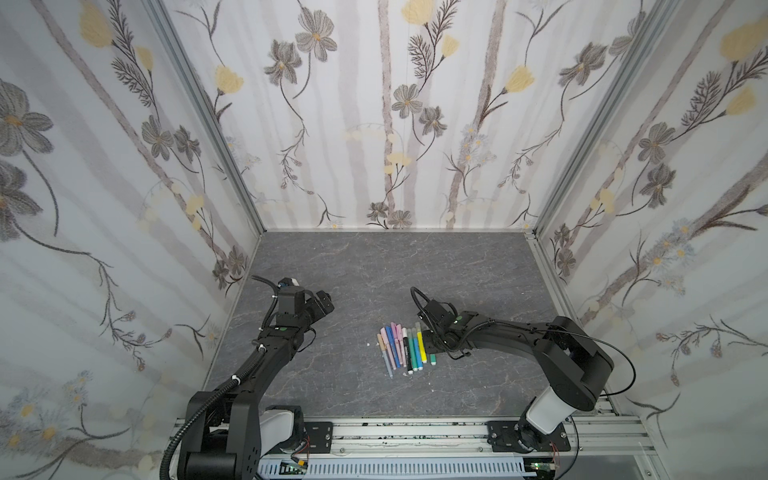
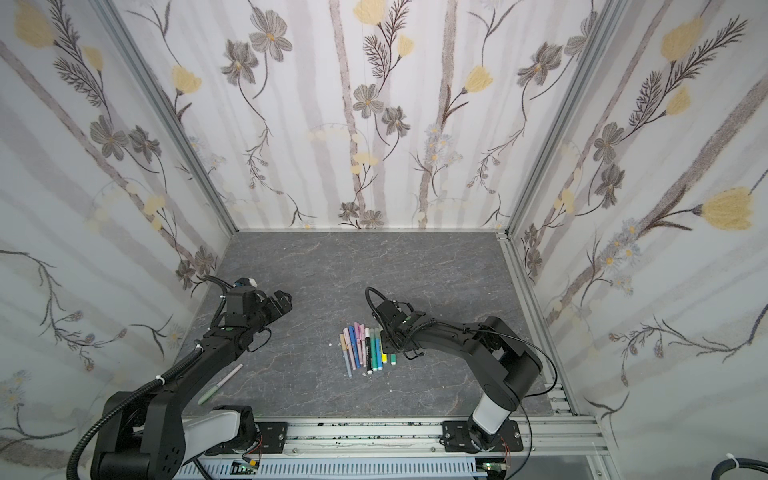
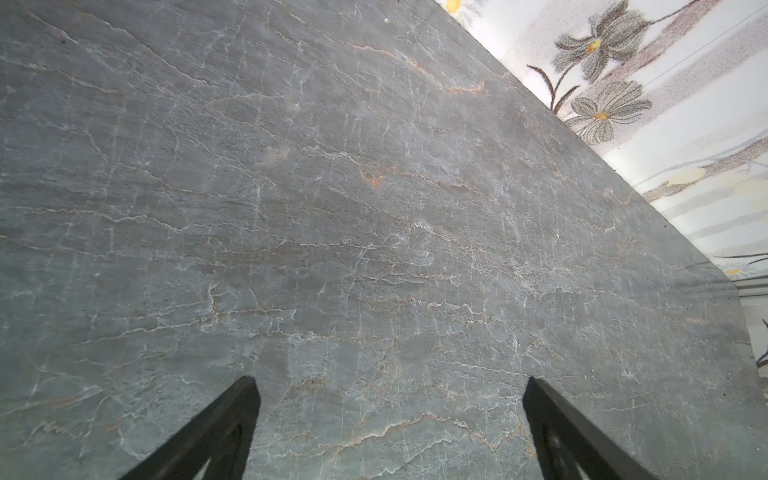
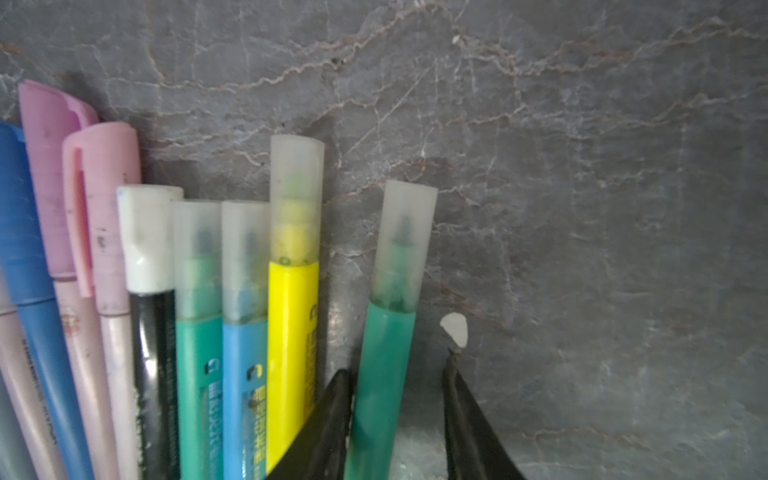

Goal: Open the pen caps
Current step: 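Reach the right gripper to the green marker while the left arm rises, then lift the green marker toward the left gripper while the left gripper grasps its cap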

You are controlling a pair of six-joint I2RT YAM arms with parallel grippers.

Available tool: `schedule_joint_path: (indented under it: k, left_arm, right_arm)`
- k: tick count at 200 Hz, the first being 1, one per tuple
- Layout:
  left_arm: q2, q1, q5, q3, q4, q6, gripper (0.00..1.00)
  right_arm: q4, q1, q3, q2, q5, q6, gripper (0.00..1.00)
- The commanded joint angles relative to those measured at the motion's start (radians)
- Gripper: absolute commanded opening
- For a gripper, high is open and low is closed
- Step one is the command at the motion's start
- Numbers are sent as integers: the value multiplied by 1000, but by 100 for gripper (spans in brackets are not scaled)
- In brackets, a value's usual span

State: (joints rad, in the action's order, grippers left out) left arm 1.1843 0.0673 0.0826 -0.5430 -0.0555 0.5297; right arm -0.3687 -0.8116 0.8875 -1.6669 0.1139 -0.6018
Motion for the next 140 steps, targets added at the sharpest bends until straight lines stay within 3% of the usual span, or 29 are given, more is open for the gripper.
schedule_joint_path:
  k: [1,24,71,100,120,140]
  left_arm:
    - [1,-1,6,-6,-6,1,100]
    - [4,-1,12,-16,0,2,100]
    - [9,10,61,-59,43,-3,100]
    - [37,61,101,-139,130,-41,100]
    - [57,117,175,-197,164,-62,100]
    - [66,175,365,-237,123,-55,99]
  right_arm:
    - [-10,-1,-17,-16,-21,-17,34]
    - [-12,-1,-29,-13,-20,-19,33]
    - [12,-33,-79,5,-47,-9,15]
    - [19,-22,-98,32,-65,29,6]
    - [34,-15,-107,110,-92,83,4]
    - [48,52,-118,204,-136,147,2]
